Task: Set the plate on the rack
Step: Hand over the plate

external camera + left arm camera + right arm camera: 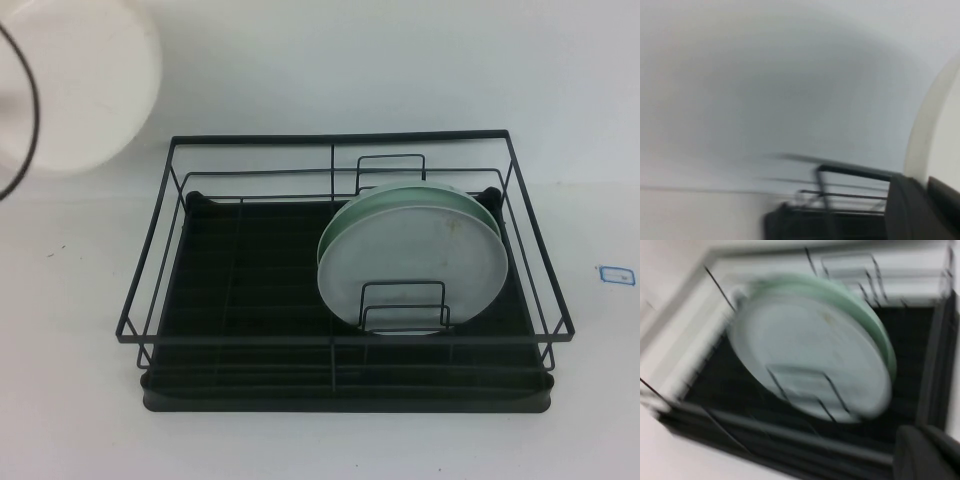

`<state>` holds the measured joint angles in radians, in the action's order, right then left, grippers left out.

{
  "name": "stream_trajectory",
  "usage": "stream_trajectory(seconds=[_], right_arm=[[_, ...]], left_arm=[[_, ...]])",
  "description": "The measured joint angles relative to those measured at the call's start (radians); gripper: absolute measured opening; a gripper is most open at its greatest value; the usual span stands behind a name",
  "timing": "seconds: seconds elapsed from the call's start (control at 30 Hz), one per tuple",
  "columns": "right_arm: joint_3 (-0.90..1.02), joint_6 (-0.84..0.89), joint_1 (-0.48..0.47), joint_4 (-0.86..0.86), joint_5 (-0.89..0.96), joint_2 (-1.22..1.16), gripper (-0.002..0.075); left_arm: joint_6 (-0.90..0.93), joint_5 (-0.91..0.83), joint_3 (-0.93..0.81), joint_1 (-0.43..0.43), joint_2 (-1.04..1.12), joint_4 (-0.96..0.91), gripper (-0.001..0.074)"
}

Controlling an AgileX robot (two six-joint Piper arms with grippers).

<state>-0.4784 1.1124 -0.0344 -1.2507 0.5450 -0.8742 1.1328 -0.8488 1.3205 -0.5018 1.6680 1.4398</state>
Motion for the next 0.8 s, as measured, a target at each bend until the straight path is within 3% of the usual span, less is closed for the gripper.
stream_trajectory(seconds=[0.17, 0.37, 0.43, 0.5, 0.63, 0.7, 0.8], right_arm=[[0.000, 0.288, 0.000, -0.355, 0.119, 0.000, 0.0019], [-0.043, 0.453, 0.000, -0.425, 0.217, 0.000, 0.0048], [-0.065, 0.452, 0.000, -0.427, 0.237, 0.000, 0.0123], [-0.090, 0.404, 0.000, -0.427, 0.248, 0.000, 0.0246], [-0.154, 0.251, 0.000, -0.427, 0.255, 0.000, 0.0557], [-0.188, 0.216, 0.000, -0.427, 0.255, -0.002, 0.0631], [-0.234, 0.196, 0.000, -0.429, 0.253, -0.018, 0.0668]], left_arm=[[0.054, -0.073, 0.000, 0.097, -0.002, 0.047, 0.0004], [0.264, -0.167, -0.095, 0.256, -0.031, 0.201, 0.0004], [0.334, -0.156, -0.156, 0.317, -0.052, 0.270, 0.0004], [0.373, -0.165, -0.203, 0.369, -0.059, 0.282, 0.0004], [0.418, -0.174, -0.236, 0.470, -0.057, 0.278, 0.0004], [0.446, -0.174, -0.236, 0.517, -0.057, 0.281, 0.0004], [0.450, -0.172, -0.236, 0.587, -0.057, 0.281, 0.0004]])
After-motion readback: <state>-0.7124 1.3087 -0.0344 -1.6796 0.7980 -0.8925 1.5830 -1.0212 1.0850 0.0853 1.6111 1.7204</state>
